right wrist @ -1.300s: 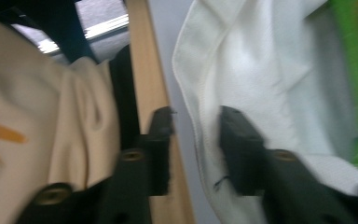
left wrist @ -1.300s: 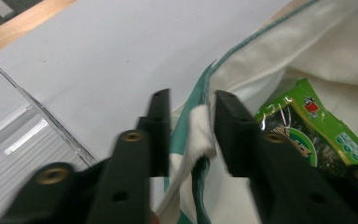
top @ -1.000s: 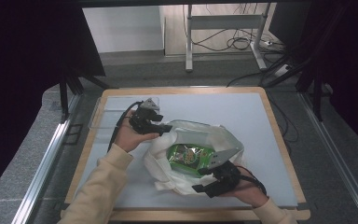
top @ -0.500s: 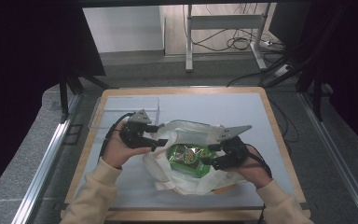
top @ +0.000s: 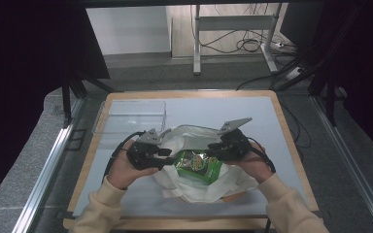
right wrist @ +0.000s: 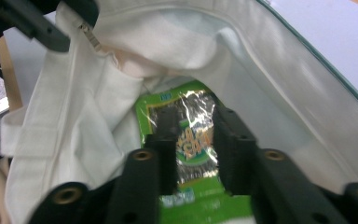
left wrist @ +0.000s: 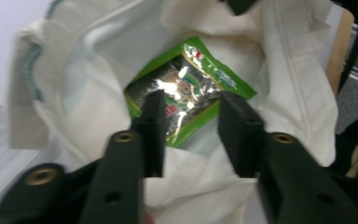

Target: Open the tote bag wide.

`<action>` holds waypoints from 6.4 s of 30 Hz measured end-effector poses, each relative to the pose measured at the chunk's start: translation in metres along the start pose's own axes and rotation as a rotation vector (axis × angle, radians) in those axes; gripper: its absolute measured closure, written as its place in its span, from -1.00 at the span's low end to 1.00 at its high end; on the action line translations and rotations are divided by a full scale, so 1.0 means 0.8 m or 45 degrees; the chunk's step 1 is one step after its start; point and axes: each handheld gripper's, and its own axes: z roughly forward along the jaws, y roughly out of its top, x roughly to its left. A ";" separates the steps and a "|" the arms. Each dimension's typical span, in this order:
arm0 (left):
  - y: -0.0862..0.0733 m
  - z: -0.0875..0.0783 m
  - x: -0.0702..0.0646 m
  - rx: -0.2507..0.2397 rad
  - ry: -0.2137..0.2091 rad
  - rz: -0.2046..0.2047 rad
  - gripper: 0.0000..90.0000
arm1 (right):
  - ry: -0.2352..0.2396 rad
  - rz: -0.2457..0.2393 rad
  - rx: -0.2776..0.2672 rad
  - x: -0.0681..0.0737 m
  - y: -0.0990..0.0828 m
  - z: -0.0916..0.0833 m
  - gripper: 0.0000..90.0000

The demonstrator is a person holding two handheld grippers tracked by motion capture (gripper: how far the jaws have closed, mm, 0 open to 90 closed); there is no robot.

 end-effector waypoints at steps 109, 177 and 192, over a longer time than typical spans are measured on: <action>-0.024 0.094 -0.011 0.468 -0.273 0.028 1.00 | -0.194 -0.078 0.210 -0.011 0.006 0.053 0.99; -0.025 0.088 -0.013 0.405 -0.235 -0.003 1.00 | -0.042 0.014 0.272 0.031 -0.088 0.010 0.99; -0.010 0.013 -0.022 0.142 -0.087 -0.035 0.03 | -0.136 0.289 0.078 0.020 -0.068 -0.006 -0.29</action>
